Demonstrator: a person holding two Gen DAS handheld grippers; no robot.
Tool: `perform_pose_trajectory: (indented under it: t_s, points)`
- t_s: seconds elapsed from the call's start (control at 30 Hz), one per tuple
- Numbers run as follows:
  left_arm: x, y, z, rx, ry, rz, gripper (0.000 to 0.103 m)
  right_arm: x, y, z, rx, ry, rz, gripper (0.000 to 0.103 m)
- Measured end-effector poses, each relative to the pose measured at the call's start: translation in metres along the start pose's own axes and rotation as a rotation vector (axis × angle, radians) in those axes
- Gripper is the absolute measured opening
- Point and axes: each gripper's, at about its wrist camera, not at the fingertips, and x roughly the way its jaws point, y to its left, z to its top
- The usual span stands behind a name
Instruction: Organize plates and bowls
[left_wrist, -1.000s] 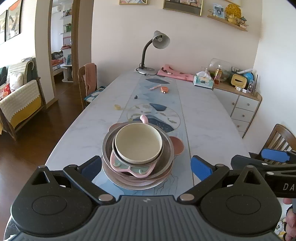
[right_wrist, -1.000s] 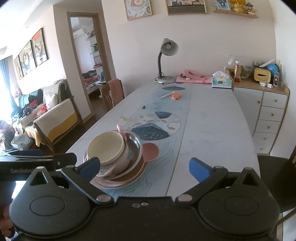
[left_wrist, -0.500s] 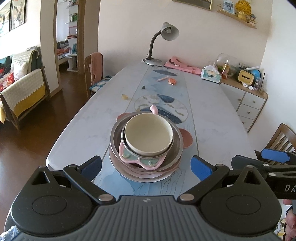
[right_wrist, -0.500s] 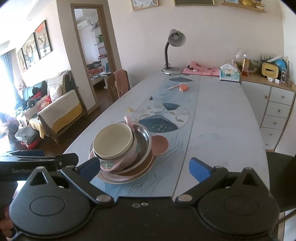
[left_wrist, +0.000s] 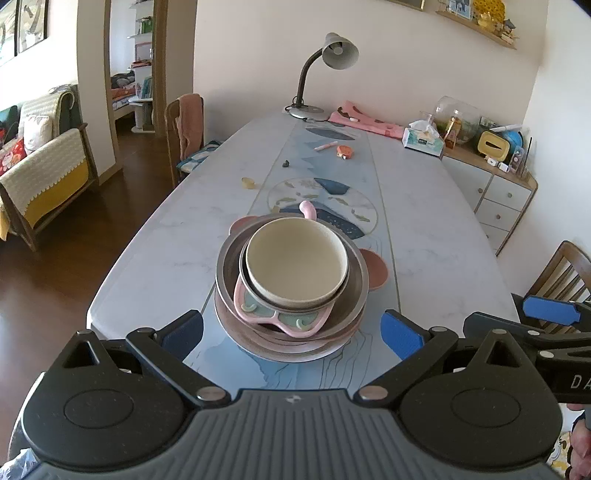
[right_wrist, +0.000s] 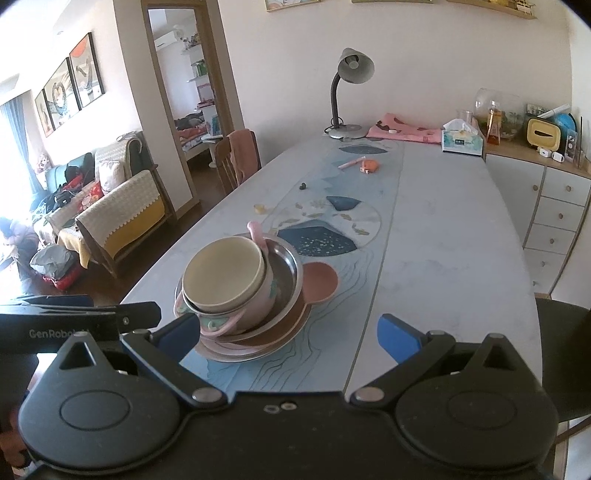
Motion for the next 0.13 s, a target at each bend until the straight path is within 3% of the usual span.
perform_pose_trajectory:
  t_s: [0.13]
  points:
    - [0.0038, -0.0008, 0.0024, 0.002, 0.004, -0.001, 0.103, 0.0036, -0.0021, 0.0019, 0.003, 0.002, -0.003, 0.103]
